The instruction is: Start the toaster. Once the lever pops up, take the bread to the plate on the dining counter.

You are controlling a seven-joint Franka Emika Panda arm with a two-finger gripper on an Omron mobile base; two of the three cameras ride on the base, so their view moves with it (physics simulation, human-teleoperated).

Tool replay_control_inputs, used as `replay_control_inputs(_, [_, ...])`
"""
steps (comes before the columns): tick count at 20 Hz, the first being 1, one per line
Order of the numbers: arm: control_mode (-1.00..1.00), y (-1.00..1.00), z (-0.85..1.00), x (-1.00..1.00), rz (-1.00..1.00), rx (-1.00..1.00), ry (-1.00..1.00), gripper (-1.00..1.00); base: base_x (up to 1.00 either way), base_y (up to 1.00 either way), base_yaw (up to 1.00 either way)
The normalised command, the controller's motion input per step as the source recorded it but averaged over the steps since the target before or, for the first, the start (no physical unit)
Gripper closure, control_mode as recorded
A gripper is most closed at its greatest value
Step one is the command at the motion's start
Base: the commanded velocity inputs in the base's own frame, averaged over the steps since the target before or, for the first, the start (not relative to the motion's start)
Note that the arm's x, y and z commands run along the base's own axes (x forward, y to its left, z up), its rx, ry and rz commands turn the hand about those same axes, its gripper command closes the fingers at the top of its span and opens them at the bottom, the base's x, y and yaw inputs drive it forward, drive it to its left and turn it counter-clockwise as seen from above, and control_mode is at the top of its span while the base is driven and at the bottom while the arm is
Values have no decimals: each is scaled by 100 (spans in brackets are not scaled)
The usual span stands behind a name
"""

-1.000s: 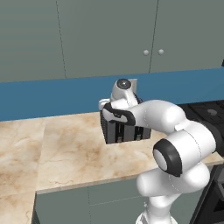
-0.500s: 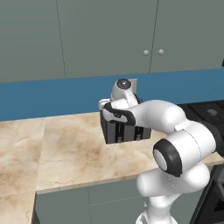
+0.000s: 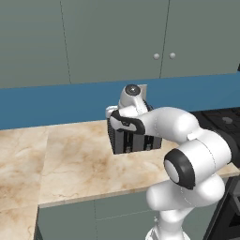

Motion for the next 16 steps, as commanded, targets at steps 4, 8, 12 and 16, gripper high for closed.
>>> replay_control_inputs(4, [-100, 0, 0, 0, 0, 0, 0, -100, 0, 0, 0])
replay_control_inputs(8, [-100, 0, 0, 0, 0, 0, 0, -100, 0, 0, 0])
replay_control_inputs(12, [-100, 0, 0, 0, 0, 0, 0, -100, 0, 0, 0])
replay_control_inputs(16, [-100, 0, 0, 0, 0, 0, 0, -100, 0, 0, 0])
